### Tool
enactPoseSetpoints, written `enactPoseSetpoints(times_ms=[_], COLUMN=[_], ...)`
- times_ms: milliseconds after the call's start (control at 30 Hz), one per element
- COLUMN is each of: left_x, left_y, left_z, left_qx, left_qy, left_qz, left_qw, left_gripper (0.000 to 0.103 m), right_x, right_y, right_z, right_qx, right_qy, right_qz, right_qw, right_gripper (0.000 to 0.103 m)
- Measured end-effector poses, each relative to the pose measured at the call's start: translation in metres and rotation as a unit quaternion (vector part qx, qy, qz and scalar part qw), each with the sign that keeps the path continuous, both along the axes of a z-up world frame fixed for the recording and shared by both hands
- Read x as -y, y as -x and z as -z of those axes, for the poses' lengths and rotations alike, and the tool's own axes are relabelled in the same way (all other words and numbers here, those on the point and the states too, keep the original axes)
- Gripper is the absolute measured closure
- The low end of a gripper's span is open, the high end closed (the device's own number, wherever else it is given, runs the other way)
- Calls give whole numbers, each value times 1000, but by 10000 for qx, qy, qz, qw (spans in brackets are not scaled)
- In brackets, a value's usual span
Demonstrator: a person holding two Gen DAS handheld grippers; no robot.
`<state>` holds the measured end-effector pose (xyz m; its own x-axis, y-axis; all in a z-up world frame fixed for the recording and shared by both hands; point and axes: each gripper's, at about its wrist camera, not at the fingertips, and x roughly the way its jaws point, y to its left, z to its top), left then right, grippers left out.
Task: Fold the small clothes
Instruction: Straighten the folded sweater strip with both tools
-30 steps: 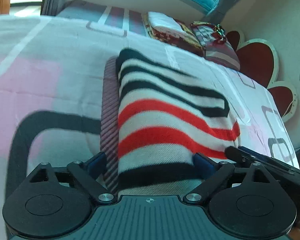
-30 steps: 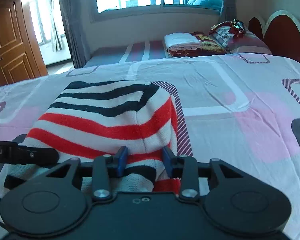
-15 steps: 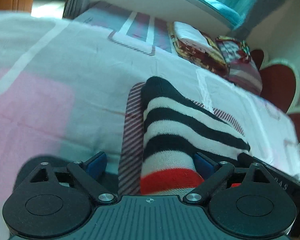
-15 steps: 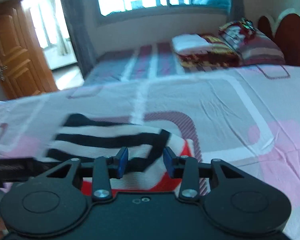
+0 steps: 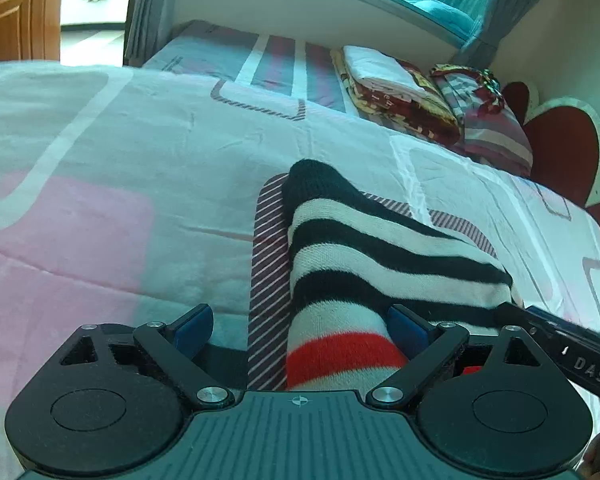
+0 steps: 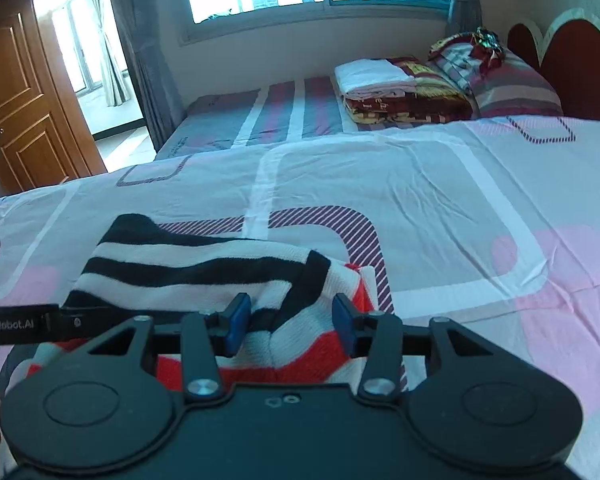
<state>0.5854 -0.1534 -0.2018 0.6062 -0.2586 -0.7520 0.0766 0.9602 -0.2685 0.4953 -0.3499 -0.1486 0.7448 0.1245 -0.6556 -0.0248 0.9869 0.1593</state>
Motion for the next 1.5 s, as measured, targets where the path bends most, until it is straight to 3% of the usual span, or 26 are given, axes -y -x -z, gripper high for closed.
enactPoseSetpoints(times_ms=[300, 500, 633, 1033, 1167, 1300, 1400, 1500], left_x=[0, 6, 4, -10, -8, -3, -4, -2], left_y=[35, 61, 73, 127, 133, 138, 141, 142], left_z=[-16, -15, -13, -22, -12, -2, 4, 2], left_qx=[65, 140, 119, 251, 160, 119, 81, 76], left_qy=[11, -145, -94, -12, -86, -246, -239, -298], left_qz=[259, 423, 426, 682, 733, 844, 851, 800], left_qw=[9996, 9989, 9990, 9974, 9971, 9961, 9961, 9963], left_gripper=[10, 9, 9, 9, 9, 9, 9, 9], right_x=[-7, -7, 0, 4, 3, 4, 15, 18], right_y=[46, 77, 79, 140, 151, 153, 154, 158], right_z=[-26, -19, 5, -19, -7, 14, 24, 27], right_qx=[308, 263, -73, 246, 118, -77, -240, -259], right_qy=[79, 195, 264, 84, 114, 133, -364, -452], right_qz=[-123, -90, -1, -9, 45, 122, 312, 342], right_qw=[9994, 9994, 9996, 9997, 9999, 9998, 9986, 9981], right_gripper=[51, 52, 52, 53, 53, 46, 45, 44])
